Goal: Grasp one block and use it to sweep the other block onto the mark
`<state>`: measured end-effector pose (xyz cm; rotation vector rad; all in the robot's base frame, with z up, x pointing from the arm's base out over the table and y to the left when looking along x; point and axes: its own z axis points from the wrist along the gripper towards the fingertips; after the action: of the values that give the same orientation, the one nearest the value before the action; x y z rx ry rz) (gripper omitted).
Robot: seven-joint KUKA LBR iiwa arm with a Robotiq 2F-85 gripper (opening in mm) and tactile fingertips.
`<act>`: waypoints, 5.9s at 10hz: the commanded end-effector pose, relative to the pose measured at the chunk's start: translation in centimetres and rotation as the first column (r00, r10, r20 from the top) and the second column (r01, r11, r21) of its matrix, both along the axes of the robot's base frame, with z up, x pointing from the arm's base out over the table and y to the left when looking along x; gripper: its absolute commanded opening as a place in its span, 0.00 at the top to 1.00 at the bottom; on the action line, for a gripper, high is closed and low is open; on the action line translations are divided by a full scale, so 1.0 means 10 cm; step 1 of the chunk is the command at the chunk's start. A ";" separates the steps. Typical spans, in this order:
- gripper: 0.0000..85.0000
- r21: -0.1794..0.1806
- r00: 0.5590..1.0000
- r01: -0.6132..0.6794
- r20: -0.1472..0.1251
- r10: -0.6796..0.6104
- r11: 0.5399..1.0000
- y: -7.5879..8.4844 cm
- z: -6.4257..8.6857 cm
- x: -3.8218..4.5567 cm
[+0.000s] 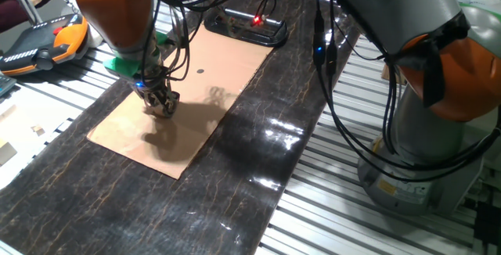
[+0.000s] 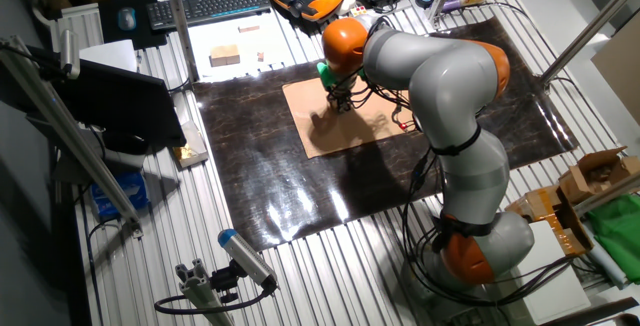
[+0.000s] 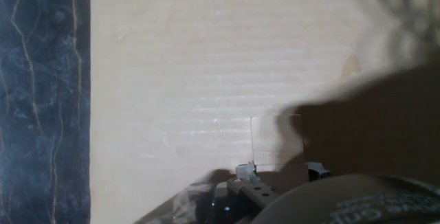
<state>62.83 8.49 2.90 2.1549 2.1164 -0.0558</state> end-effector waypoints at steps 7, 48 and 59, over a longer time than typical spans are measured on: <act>0.99 0.007 1.000 -0.013 0.007 0.013 1.000 0.00 0.01 0.004; 0.99 -0.011 1.000 -0.005 0.014 0.005 1.000 -0.32 -0.02 0.007; 0.99 -0.014 1.000 -0.008 0.015 0.008 1.000 -0.45 -0.02 0.006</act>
<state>62.87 3.93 2.69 2.1324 2.1100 -0.0535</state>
